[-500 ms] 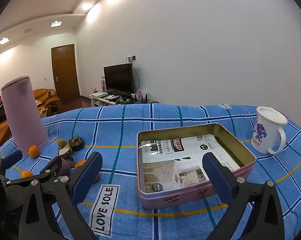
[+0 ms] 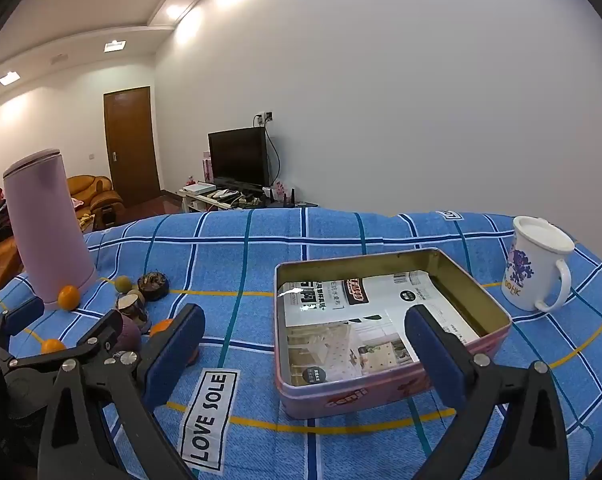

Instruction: Organize fruits

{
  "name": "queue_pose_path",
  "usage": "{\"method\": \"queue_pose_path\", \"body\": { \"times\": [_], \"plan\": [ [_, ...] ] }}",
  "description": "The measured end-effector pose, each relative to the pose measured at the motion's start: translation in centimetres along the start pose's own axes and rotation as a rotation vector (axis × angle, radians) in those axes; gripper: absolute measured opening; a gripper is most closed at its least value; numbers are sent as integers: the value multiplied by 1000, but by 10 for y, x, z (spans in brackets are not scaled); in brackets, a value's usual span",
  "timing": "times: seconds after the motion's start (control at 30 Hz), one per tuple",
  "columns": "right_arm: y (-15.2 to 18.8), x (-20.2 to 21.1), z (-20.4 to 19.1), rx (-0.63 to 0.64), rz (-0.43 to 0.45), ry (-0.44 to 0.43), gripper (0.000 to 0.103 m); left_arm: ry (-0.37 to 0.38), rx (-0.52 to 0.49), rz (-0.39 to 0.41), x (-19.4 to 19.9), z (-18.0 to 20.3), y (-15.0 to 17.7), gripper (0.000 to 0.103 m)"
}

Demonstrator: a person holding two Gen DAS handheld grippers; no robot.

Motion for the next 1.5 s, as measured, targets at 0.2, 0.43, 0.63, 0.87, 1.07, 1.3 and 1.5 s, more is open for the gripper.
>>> {"method": "queue_pose_path", "body": {
  "times": [0.2,0.43,0.63,0.87,1.07,1.3,1.5],
  "plan": [
    [0,-1,-1,2,-1,2,101,-1,13,-9,4,-1,0,103],
    [-1,-1,0,5,-5,2,101,1,16,-14,-4,-2,-1,103],
    [0,-2,2,1,-4,2,101,1,18,-16,-4,-2,-1,103],
    [0,-1,1,6,-3,6,101,5,19,-16,-4,-3,0,103],
    [0,-3,1,8,-6,8,101,7,15,-13,-4,-2,0,103],
    [0,-3,2,7,-9,7,101,11,9,-10,-2,-1,1,103],
    [0,-3,1,6,-9,10,101,10,10,-10,-2,0,1,103]
  ]
}}
Point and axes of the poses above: each gripper's, at about its wrist camera, not at the fingertips, and x roughly against the way its jaws point, z to its right, y to its underside, the point moved 4 cm from there along -x, roughly the way its jaws point, and after that the axes turned 14 degrees about x, right-handed, at the moved point
